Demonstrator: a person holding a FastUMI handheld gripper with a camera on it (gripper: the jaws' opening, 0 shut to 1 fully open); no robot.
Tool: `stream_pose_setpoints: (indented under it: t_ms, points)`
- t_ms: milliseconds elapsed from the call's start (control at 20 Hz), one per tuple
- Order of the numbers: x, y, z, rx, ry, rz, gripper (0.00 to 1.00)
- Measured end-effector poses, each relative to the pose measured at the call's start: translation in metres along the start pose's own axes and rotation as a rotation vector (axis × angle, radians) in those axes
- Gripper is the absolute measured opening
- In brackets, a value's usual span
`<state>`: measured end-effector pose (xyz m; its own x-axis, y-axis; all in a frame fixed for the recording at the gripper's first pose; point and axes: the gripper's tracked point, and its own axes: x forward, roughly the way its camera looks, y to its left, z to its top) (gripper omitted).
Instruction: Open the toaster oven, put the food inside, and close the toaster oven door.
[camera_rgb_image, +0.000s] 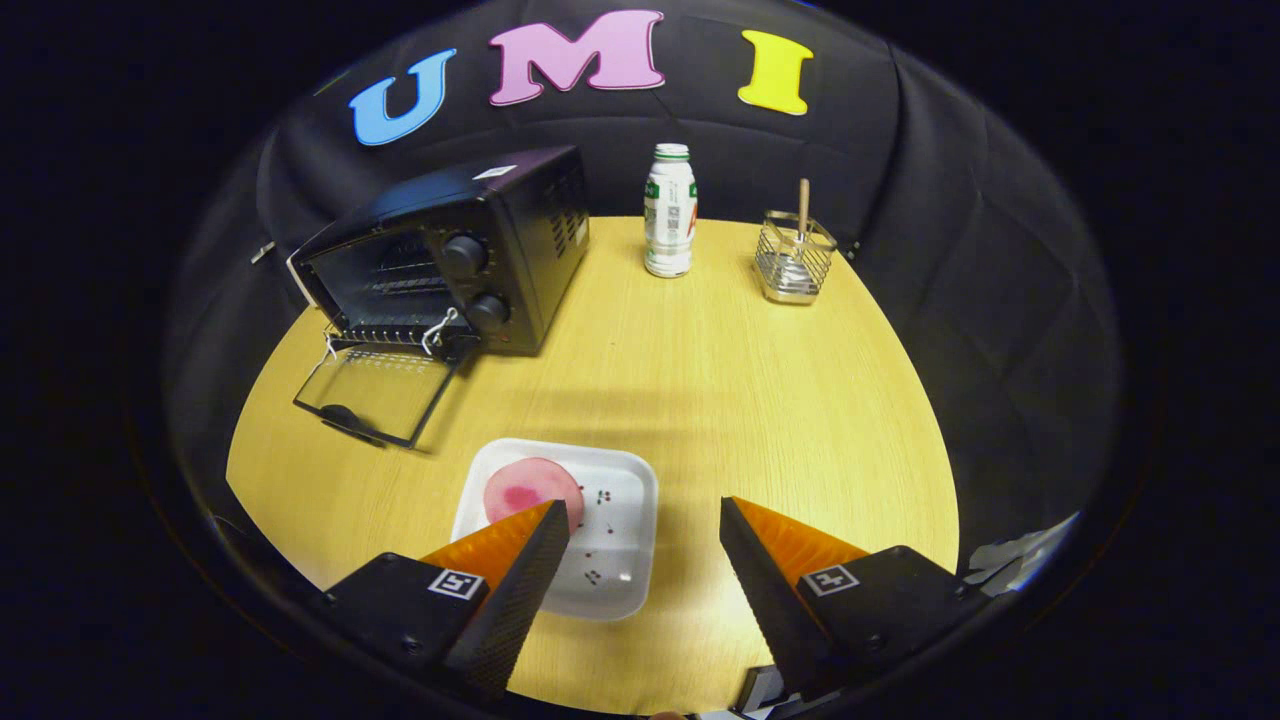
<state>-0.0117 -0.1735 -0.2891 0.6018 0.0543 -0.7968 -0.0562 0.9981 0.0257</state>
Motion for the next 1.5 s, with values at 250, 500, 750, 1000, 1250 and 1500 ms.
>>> stream_pose_setpoints:
  t_ms: [250, 500, 750, 1000, 1250, 1500]
  points:
    - [0.026, -0.015, -0.035, 0.023, 0.113, 0.038, 1.0]
    - [0.036, -0.001, -0.055, -0.034, 0.186, 0.081, 1.0]
    - [0.045, -0.002, -0.058, -0.05, 0.218, 0.07, 0.91]
    - [0.045, 0.001, -0.059, 0.049, 0.267, 0.097, 0.27]
    - [0.044, 0.0, -0.056, 0.161, 0.299, 0.205, 0.08]
    - [0.046, 0.0, -0.058, 0.193, 0.319, 0.232, 0.05]
